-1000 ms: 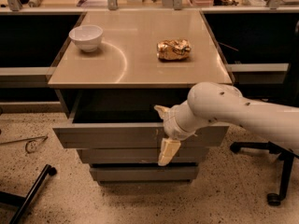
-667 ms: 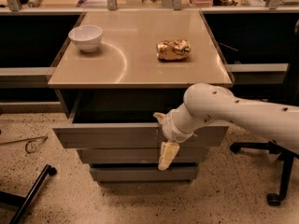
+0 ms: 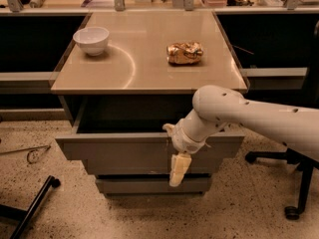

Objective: Open top drawer

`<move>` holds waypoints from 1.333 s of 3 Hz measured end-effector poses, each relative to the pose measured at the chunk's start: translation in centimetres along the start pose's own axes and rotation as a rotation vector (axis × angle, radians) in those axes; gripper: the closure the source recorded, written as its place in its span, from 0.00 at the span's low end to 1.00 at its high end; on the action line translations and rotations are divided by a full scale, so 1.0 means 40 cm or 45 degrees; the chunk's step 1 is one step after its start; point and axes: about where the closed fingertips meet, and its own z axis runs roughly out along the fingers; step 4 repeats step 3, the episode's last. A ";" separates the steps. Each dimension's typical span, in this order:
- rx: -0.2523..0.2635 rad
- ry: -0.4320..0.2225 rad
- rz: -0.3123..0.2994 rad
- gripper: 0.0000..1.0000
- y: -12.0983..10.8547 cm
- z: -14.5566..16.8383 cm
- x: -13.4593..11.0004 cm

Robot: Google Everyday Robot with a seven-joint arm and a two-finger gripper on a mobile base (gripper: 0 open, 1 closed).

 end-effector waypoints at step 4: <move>-0.280 0.009 0.080 0.00 0.284 -0.098 -0.074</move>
Offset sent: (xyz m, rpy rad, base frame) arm -0.1874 -0.0071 0.0676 -0.0186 0.3348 0.0753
